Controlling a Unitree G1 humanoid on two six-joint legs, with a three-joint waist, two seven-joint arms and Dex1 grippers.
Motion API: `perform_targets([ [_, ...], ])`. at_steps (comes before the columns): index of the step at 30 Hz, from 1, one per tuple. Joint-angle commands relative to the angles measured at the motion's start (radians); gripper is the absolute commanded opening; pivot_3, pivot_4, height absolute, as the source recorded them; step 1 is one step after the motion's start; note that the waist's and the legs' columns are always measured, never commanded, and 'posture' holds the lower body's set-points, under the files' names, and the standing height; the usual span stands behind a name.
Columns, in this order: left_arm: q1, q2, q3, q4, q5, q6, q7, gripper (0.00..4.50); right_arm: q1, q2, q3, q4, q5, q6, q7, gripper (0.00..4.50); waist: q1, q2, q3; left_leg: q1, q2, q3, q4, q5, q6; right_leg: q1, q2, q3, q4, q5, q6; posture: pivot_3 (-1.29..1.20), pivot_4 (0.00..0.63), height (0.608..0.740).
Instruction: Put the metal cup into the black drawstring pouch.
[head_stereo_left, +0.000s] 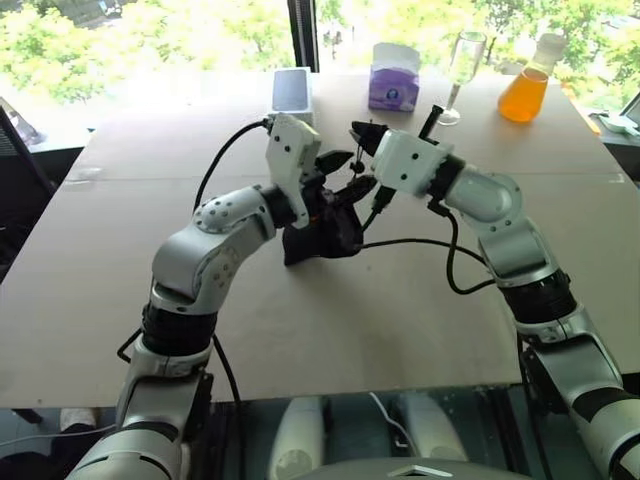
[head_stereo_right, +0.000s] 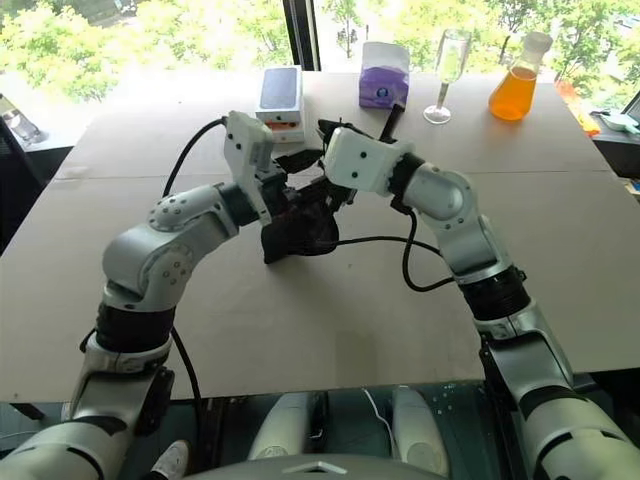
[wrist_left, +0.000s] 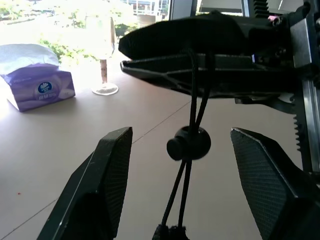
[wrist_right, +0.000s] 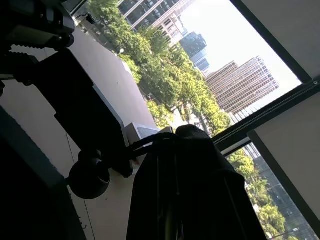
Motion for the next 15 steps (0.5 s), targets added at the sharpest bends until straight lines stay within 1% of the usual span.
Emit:
perform_targets([
  [1, -0.023, -0.010, -0.004, -0.022, 0.016, -0.016, -0.025, 2.69, -0.003, 0.012, -0.002, -0.051, 0.006, 0.001, -0.003, 0.00, -0.001, 0.000, 0.000, 0.000, 0.000, 0.000, 0.000, 0.000, 0.000, 0.000, 0.000, 0.000, 0.000, 0.000, 0.000, 0.00, 0.150, 0.740],
  [3, -0.016, -0.013, -0.008, -0.029, 0.023, -0.011, -0.029, 2.06, -0.004, 0.015, -0.001, -0.051, 0.008, 0.001, -0.002, 0.00, -0.001, 0.000, 0.000, 0.000, 0.000, 0.000, 0.000, 0.000, 0.000, 0.000, 0.000, 0.000, 0.000, 0.000, 0.000, 0.00, 0.150, 0.740],
  [4, -0.012, -0.014, -0.009, -0.032, 0.027, -0.010, -0.031, 1.43, -0.005, 0.015, -0.001, -0.051, 0.009, 0.001, -0.001, 0.00, -0.001, 0.000, 0.000, 0.000, 0.000, 0.000, 0.000, 0.000, 0.000, 0.000, 0.000, 0.000, 0.000, 0.000, 0.000, 0.00, 0.150, 0.740],
  [5, -0.009, -0.015, -0.008, -0.037, 0.031, -0.010, -0.029, 1.05, -0.005, 0.015, -0.002, -0.053, 0.011, 0.002, 0.000, 0.00, -0.001, 0.000, 0.000, 0.000, 0.000, 0.000, 0.000, 0.000, 0.000, 0.000, 0.000, 0.000, 0.000, 0.000, 0.000, 0.00, 0.150, 0.740],
  [6, -0.007, -0.016, -0.006, -0.041, 0.032, -0.008, -0.028, 0.53, -0.006, 0.015, -0.003, -0.054, 0.013, 0.003, 0.002, 0.00, -0.001, 0.000, 0.000, 0.000, 0.000, 0.000, 0.000, 0.000, 0.000, 0.000, 0.000, 0.000, 0.000, 0.000, 0.000, 0.00, 0.150, 0.740],
  [7, -0.004, -0.018, -0.005, -0.045, 0.033, -0.006, -0.027, 0.23, -0.005, 0.014, -0.005, -0.057, 0.014, 0.004, 0.004, 0.00, 0.000, 0.000, 0.000, 0.000, 0.000, 0.000, 0.000, 0.000, 0.000, 0.000, 0.000, 0.000, 0.000, 0.000, 0.000, 0.00, 0.150, 0.740],
  [15, 0.071, 0.001, -0.023, -0.042, 0.071, -0.003, -0.040, 0.22, -0.019, 0.009, -0.050, -0.034, 0.043, 0.028, -0.007, 0.00, -0.001, 0.000, 0.000, 0.000, 0.000, 0.000, 0.000, 0.000, 0.000, 0.000, 0.000, 0.000, 0.000, 0.000, 0.000, 0.00, 0.150, 0.740],
])
